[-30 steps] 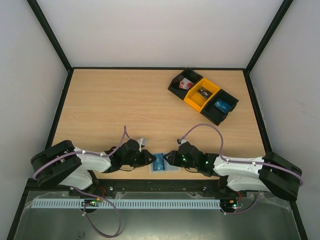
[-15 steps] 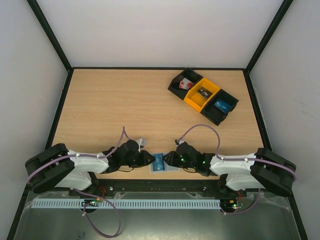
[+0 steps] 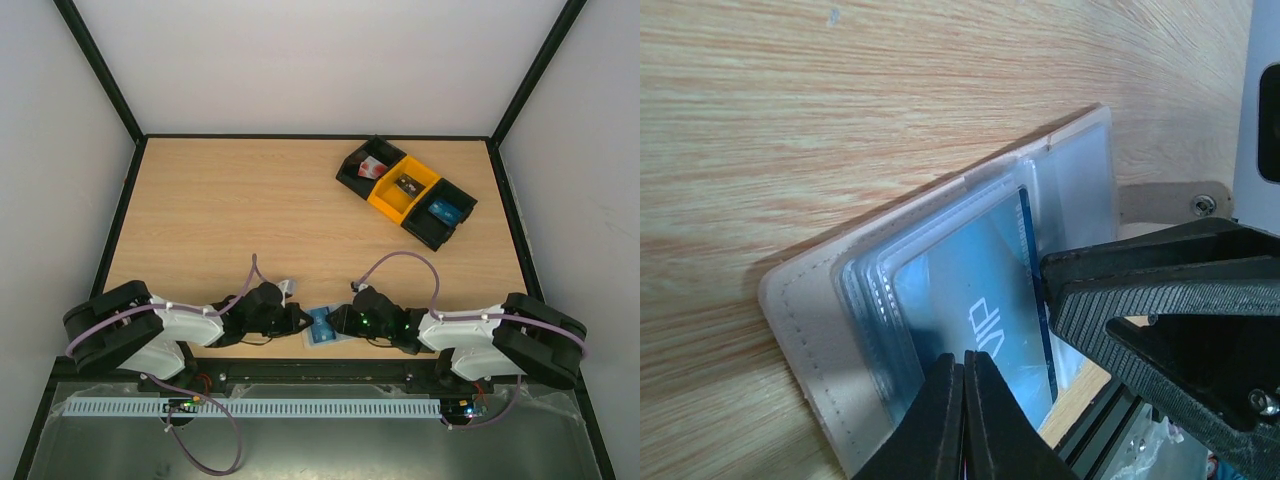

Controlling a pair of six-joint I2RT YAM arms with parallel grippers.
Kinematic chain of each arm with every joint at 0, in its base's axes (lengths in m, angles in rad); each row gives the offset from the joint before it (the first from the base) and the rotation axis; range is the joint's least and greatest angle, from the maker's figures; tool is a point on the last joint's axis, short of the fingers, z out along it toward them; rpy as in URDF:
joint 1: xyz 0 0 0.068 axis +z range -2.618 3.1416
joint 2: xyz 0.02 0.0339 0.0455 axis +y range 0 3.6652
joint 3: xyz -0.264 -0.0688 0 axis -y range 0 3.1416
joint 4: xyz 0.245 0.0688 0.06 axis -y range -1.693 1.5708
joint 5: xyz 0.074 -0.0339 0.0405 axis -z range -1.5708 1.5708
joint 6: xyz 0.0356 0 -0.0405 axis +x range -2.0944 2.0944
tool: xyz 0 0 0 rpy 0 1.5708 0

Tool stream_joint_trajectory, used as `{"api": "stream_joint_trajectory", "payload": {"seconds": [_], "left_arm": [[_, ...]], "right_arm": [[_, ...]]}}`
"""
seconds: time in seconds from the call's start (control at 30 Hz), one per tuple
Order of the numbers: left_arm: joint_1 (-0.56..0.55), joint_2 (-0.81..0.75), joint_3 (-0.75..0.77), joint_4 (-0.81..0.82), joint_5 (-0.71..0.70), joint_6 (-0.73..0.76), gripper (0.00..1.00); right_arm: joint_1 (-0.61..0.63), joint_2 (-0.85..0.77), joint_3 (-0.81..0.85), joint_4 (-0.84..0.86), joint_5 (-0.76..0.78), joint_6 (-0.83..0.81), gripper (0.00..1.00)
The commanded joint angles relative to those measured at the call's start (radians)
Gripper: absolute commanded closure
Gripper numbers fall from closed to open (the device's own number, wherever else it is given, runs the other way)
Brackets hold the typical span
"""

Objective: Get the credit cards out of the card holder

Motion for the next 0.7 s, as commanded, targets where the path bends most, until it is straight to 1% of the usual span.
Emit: {"api": "stream_joint_trajectory", "payload": {"seconds": [0.0, 0.23, 0.47, 0.6, 0.67], "left_arm": [[-0.010, 0.013, 0.006, -0.088, -0.045, 0.010, 0.97], [-0.017, 0.002, -0.003, -0.089, -0.057, 0.001, 0.97], [-0.026, 0.019, 0.000, -0.083, -0.062, -0.006, 0.97], [-0.026, -0.019, 0.016, -0.147, -0.098, -0.008, 0.97], [-0.027, -0.062, 0.019, -0.175, -0.112, -0.010, 0.93]], "right_arm": [[0.010, 0.021, -0.030, 0.041, 0.012, 0.016, 0.79], [0.012, 0.027, -0.043, 0.107, -0.027, 0.030, 0.80], [0.011, 0.017, -0.064, 0.176, -0.036, 0.060, 0.85], [0.011, 0.012, -0.072, 0.199, -0.038, 0.073, 0.85], [0.011, -0.001, -0.070, 0.176, -0.028, 0.072, 0.85]]}}
